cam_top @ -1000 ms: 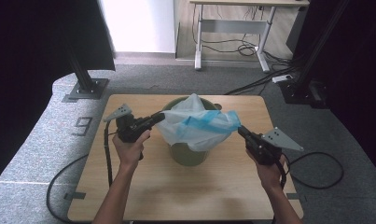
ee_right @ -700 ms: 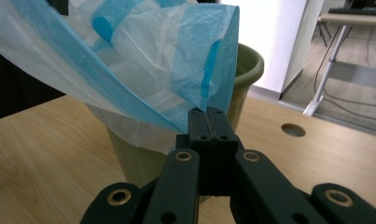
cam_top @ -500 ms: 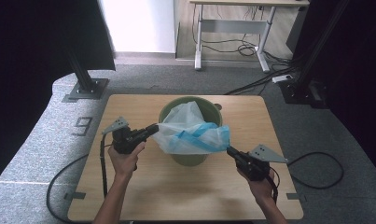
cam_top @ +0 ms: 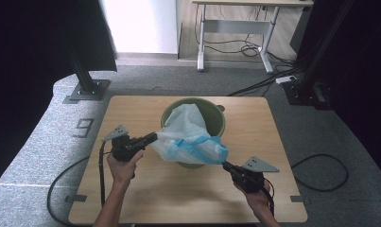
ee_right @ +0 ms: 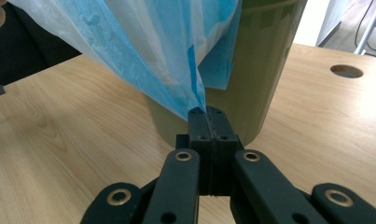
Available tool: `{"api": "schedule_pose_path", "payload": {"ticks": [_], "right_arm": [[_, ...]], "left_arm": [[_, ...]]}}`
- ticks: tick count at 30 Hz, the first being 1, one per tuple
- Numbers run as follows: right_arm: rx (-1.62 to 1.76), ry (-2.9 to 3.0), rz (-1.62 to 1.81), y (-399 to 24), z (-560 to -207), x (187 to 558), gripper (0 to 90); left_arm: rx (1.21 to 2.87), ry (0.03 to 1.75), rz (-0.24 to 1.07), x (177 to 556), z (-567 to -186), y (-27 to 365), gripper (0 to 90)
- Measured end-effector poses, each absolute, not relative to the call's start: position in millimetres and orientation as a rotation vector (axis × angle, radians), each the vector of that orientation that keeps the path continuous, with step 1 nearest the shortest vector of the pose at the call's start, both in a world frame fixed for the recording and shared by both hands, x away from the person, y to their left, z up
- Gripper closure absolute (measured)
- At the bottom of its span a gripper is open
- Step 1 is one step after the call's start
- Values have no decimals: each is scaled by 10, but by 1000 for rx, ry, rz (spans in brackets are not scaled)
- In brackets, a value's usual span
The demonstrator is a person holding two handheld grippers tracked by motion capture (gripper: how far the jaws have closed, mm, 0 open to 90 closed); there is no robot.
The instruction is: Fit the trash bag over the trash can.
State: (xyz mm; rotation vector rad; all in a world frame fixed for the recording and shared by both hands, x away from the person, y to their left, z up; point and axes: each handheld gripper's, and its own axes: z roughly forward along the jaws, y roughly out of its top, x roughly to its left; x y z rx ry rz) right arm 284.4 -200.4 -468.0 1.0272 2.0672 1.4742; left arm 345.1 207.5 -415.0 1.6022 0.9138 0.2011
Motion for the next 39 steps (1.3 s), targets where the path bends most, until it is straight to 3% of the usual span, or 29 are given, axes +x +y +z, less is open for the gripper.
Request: {"api": "schedule_pose_path", "payload": {"ticks": [4, 11, 17, 21, 24, 29, 33, 35, 39], "right_arm": [[1020, 2066, 1465, -1989, -4659, 2855, 889], [1021, 2054, 1460, -2014, -4577, 2884, 889], [1016, 2057, 1456, -2005, -4555, 2893, 889], [1018, 2057, 1455, -2009, -4552, 2906, 889], [1020, 2061, 1453, -2019, -4567, 2904, 889], [1033, 2054, 1457, -2054, -4585, 2891, 889], [1035, 2050, 1466, -2067, -4593, 2882, 889], [1031, 2052, 1472, -2065, -4598, 2875, 889], [1024, 2043, 1481, -2062, -4604, 2859, 889]], "left_arm": [[1614, 872, 208, 3410, -4018, 2059, 884], [1674, 783, 296, 3281, -3608, 1855, 624], [1800, 770, 338, 3355, -3495, 1612, 366], [1844, 783, 336, 3455, -3491, 1486, 285], [1851, 793, 346, 3535, -3504, 1424, 347], [1825, 833, 351, 3606, -3528, 1391, 657], [1781, 860, 311, 3660, -3534, 1420, 837], [1771, 851, 288, 3679, -3539, 1436, 891], [1770, 837, 295, 3667, -3534, 1460, 897]]}}
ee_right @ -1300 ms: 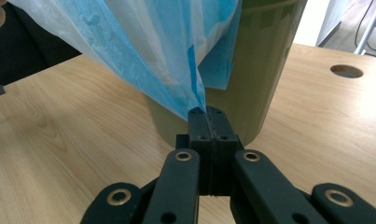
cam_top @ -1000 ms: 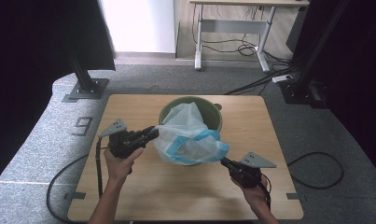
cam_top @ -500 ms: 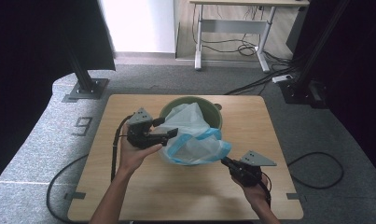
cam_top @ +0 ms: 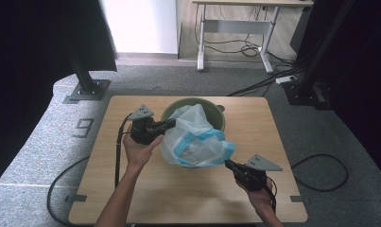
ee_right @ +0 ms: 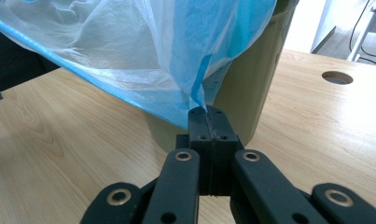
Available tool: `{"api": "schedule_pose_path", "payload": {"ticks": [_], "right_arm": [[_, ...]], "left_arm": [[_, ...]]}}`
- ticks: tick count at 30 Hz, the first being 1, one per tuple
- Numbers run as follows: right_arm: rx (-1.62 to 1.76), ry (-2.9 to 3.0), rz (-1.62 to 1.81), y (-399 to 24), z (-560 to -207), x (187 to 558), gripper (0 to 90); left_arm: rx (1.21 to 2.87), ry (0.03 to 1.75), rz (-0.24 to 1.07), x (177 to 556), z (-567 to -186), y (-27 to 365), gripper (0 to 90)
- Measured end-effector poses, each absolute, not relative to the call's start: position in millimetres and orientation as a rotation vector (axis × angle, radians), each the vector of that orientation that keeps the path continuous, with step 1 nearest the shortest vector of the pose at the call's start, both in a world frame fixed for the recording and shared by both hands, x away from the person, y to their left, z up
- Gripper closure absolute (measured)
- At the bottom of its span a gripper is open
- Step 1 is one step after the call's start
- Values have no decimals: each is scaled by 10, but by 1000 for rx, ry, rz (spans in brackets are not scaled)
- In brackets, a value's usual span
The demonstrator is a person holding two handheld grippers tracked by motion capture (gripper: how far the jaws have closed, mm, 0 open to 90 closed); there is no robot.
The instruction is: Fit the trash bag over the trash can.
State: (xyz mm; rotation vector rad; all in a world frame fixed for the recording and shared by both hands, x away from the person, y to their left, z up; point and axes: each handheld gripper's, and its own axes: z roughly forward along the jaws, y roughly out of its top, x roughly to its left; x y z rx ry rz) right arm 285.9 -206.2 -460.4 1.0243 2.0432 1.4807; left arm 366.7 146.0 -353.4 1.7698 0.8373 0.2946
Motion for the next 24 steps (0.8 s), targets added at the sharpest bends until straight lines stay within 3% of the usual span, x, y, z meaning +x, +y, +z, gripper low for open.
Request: {"api": "schedule_pose_path", "payload": {"ticks": [11, 18, 19, 22, 24], "right_arm": [[1003, 2080, 1455, -2059, -4683, 2813, 889], [1018, 2137, 1452, -2010, -4870, 2766, 887], [1017, 2135, 1464, -2026, -4880, 2763, 875], [1025, 2096, 1488, -2128, -4864, 2758, 721], [1045, 2064, 1488, -2227, -4830, 2766, 697]], "left_arm": [[1642, 856, 373, 3609, -3495, 1671, 899], [1581, 889, 339, 3625, -3543, 1853, 899], [1580, 894, 338, 3625, -3553, 1860, 899], [1572, 898, 321, 3628, -3577, 1885, 899], [1574, 897, 319, 3625, -3587, 1889, 899]]}}
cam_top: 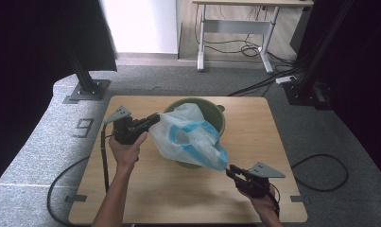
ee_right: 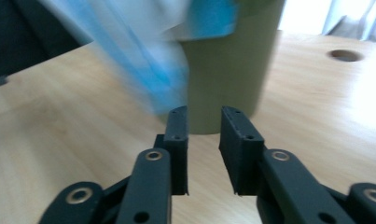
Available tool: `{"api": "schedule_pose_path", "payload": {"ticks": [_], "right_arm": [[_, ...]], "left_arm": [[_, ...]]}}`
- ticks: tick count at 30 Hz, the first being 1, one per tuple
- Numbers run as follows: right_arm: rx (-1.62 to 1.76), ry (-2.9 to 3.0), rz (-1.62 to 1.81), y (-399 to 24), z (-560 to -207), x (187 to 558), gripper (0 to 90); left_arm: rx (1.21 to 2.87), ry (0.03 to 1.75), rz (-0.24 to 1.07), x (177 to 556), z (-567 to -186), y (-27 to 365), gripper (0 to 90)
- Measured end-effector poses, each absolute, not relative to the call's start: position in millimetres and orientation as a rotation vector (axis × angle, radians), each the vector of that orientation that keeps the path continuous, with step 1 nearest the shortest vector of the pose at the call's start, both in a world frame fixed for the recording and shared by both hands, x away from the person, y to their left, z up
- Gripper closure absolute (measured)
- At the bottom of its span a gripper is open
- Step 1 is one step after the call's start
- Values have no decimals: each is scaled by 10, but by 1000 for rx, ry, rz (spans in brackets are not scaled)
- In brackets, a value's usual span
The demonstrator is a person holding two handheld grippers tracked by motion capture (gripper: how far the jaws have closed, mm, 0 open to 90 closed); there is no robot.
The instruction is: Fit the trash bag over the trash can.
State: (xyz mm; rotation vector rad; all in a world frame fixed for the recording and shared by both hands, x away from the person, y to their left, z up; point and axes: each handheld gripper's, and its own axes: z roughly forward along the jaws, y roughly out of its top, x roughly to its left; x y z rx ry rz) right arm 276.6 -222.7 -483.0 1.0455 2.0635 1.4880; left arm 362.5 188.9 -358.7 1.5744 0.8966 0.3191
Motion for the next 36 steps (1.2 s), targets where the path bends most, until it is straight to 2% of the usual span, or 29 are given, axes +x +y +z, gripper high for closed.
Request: {"api": "schedule_pose_path", "payload": {"ticks": [5, 9, 16, 23, 30, 36], "right_arm": [[1115, 1950, 1492, -2535, -4669, 2877, 665], [1103, 1913, 1523, -2578, -4531, 3052, 627], [1025, 1932, 1632, -2319, -4359, 3364, 602], [942, 1989, 1678, -2091, -4346, 3314, 567], [926, 2035, 1660, -1934, -4401, 3325, 466], [904, 2079, 1675, -1814, -4492, 3401, 443]], "left_arm": [[1573, 893, 300, 3626, -3612, 1886, 899], [1577, 893, 299, 3626, -3620, 1879, 898], [1573, 886, 273, 3619, -3634, 1881, 898], [1575, 882, 259, 3590, -3661, 1894, 898], [1571, 875, 234, 3571, -3683, 1878, 898], [1571, 878, 227, 3571, -3695, 1911, 898]]}}
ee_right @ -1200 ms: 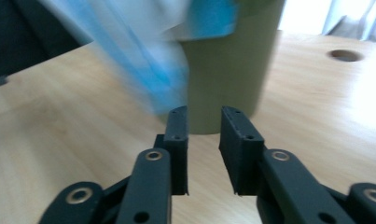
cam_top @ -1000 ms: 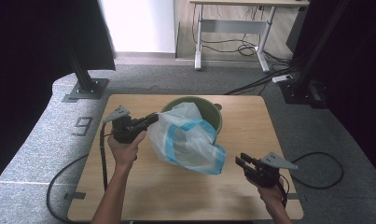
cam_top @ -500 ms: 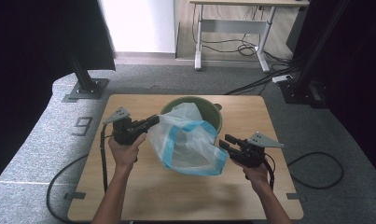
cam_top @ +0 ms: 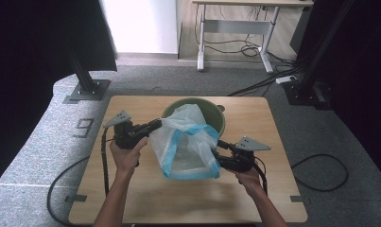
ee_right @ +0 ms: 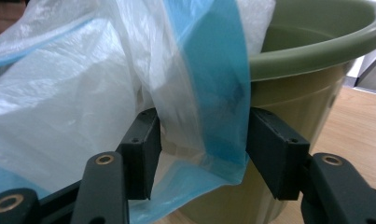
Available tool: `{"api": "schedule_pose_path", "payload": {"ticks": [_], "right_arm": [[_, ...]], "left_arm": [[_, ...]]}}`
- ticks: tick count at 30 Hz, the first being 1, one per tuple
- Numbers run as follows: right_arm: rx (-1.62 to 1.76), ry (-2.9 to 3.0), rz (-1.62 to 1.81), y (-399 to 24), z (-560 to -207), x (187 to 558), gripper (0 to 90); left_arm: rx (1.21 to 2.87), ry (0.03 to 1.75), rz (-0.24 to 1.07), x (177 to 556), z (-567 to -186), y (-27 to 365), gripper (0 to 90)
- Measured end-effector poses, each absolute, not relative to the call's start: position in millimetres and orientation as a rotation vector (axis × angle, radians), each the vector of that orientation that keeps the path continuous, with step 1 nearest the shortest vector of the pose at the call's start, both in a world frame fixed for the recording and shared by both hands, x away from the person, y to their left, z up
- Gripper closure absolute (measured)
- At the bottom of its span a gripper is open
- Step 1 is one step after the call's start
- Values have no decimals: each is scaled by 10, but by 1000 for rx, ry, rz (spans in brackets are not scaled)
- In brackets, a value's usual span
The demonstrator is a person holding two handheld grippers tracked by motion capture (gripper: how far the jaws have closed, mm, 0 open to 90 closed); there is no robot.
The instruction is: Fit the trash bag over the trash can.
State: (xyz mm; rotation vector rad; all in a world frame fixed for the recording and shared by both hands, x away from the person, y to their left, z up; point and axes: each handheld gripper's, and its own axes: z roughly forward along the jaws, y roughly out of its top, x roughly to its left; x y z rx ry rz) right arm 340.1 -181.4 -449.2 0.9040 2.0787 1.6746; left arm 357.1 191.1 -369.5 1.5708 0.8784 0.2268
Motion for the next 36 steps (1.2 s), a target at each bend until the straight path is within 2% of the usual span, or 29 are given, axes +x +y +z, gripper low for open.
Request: {"api": "schedule_pose_path", "payload": {"ticks": [2, 6, 7, 8, 11, 23, 36], "right_arm": [[863, 2086, 1684, -1798, -4504, 3406, 501], [791, 2114, 1716, -1804, -4492, 3409, 725], [791, 2114, 1716, -1804, -4492, 3409, 725], [773, 2113, 1695, -1812, -4483, 3395, 816], [770, 2086, 1689, -1839, -4457, 3368, 877], [774, 1977, 1532, -2060, -4051, 3323, 886], [835, 1878, 1389, -2074, -3762, 3727, 886]], "left_arm": [[1564, 874, 212, 3571, -3694, 1919, 898], [1561, 860, 193, 3565, -3689, 1917, 898], [1561, 860, 193, 3565, -3689, 1917, 898], [1564, 859, 191, 3566, -3691, 1916, 898], [1565, 857, 186, 3569, -3693, 1917, 898], [1575, 848, 200, 3596, -3598, 1950, 898], [1616, 880, 218, 3815, -3538, 1885, 898]]}}
